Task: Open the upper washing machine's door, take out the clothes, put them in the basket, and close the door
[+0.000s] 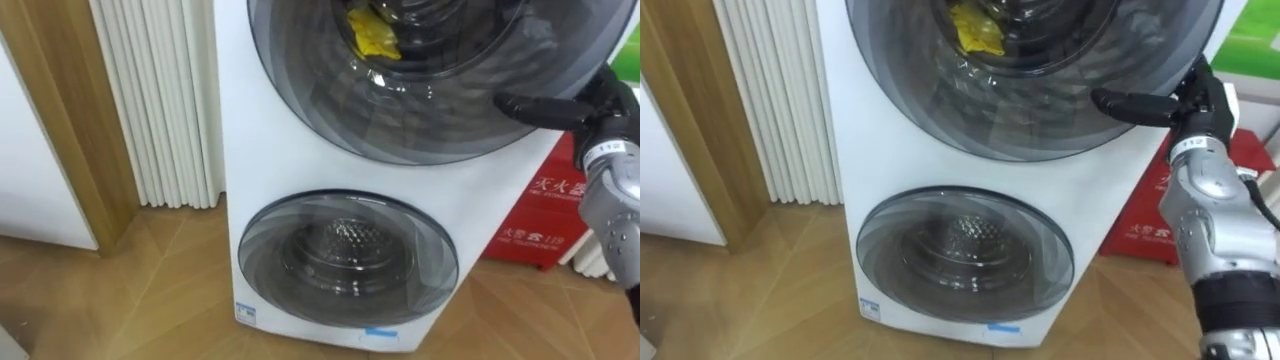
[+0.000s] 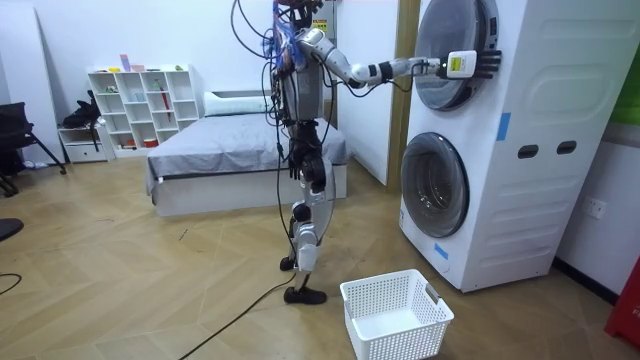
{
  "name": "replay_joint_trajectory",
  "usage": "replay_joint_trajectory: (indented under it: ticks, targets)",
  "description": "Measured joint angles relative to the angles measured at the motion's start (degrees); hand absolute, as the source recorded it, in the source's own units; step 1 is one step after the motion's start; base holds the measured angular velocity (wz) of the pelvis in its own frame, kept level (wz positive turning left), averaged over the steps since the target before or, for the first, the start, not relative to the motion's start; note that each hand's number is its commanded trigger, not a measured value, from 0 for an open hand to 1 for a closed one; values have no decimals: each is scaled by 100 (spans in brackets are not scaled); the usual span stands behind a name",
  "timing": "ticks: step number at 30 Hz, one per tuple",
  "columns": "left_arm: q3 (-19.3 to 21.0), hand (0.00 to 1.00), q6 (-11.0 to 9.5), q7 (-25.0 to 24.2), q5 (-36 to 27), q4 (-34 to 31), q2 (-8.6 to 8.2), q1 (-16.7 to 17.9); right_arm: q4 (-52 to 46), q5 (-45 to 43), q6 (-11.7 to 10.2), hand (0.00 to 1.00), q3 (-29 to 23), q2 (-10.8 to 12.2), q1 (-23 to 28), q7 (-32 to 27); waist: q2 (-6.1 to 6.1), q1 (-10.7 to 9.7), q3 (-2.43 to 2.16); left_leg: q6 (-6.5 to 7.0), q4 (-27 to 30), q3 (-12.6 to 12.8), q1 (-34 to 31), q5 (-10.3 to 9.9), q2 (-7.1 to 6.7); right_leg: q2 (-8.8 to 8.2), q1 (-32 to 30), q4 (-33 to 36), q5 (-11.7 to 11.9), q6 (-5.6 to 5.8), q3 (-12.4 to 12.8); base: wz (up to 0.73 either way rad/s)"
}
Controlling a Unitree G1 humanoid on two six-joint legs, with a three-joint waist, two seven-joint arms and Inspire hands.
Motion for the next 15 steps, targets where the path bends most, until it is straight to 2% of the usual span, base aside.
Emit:
replay_joint_trajectory:
  ticks: [2,10,15]
  targets:
    - [0,0,1,0,0,-66,0,9,-141,-28,13,0,4,-29,-108,-103,0,63,0,-2,7,6,-1,1,7,7,-41,-3,0,0,46,-11]
    - [-18,0,-12,-6,-6,-66,1,-17,-411,-220,13,0,8,-43,-106,-128,16,58,11,-5,1,-8,-3,3,7,14,-19,-18,0,0,50,-1]
    - [-206,0,-10,43,-9,-6,20,-73,-761,-232,29,0,46,-37,0,-251,34,32,26,-5,-21,10,-14,3,9,18,-37,-17,0,0,50,0]
